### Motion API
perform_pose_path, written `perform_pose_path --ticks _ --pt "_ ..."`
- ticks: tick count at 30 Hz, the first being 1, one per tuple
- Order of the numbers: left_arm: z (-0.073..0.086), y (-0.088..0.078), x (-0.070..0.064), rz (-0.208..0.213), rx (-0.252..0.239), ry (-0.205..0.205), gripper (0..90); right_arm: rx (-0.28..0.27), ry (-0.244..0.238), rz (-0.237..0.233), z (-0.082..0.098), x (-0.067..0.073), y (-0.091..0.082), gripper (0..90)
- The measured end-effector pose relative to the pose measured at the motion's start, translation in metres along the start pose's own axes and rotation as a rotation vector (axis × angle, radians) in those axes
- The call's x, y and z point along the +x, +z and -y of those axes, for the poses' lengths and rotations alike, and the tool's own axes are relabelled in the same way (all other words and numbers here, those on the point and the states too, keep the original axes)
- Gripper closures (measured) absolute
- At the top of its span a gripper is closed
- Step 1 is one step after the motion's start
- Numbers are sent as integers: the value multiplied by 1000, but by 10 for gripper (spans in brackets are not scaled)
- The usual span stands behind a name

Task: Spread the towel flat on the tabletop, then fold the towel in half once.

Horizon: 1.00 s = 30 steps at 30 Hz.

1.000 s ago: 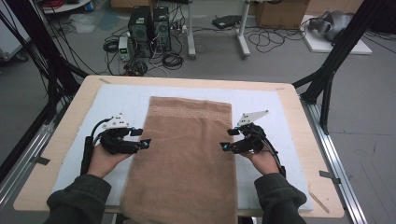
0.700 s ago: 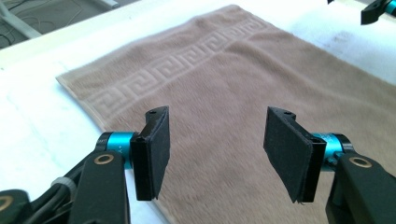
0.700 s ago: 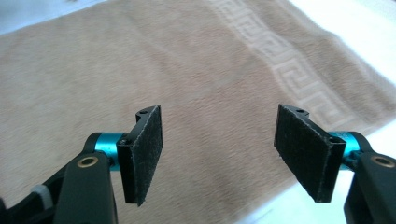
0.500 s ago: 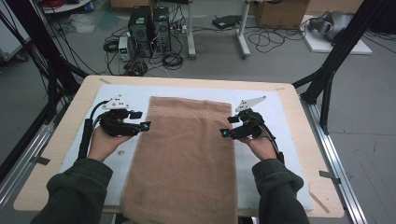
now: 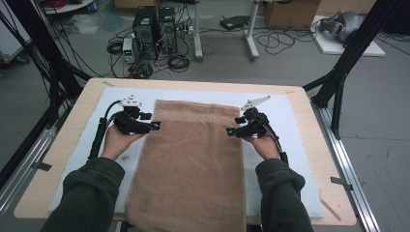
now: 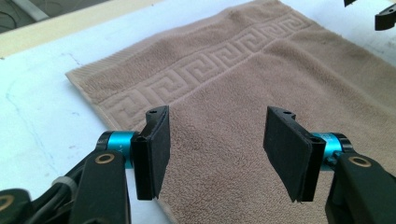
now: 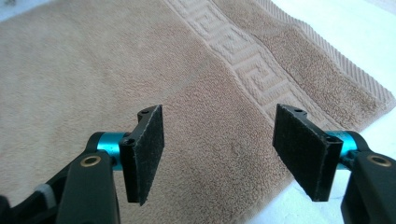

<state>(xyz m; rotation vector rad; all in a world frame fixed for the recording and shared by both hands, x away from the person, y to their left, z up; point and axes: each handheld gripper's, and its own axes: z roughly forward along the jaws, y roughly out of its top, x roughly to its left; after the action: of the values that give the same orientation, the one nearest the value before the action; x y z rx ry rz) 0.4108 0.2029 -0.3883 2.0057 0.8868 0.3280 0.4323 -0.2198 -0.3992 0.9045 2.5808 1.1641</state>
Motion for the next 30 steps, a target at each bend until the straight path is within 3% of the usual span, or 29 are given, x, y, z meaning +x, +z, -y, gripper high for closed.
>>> perform_pose_path --ticks 11,14,16,24,29,30 --pt "9 12 11 -19 52 -25 423 24 13 29 5 -5 9 345" --pt "9 15 11 -22 49 -6 427 19 8 38 4 -5 11 348" --pt "10 17 12 -31 41 -10 450 14 15 45 5 -7 11 356" --pt "19 36 21 -73 97 -16 515 59 24 74 11 -15 21 411" --pt "26 50 23 -100 133 -32 473 59 80 86 18 -24 27 439" --pt "27 51 23 -104 122 -38 484 65 78 88 19 -25 28 451"
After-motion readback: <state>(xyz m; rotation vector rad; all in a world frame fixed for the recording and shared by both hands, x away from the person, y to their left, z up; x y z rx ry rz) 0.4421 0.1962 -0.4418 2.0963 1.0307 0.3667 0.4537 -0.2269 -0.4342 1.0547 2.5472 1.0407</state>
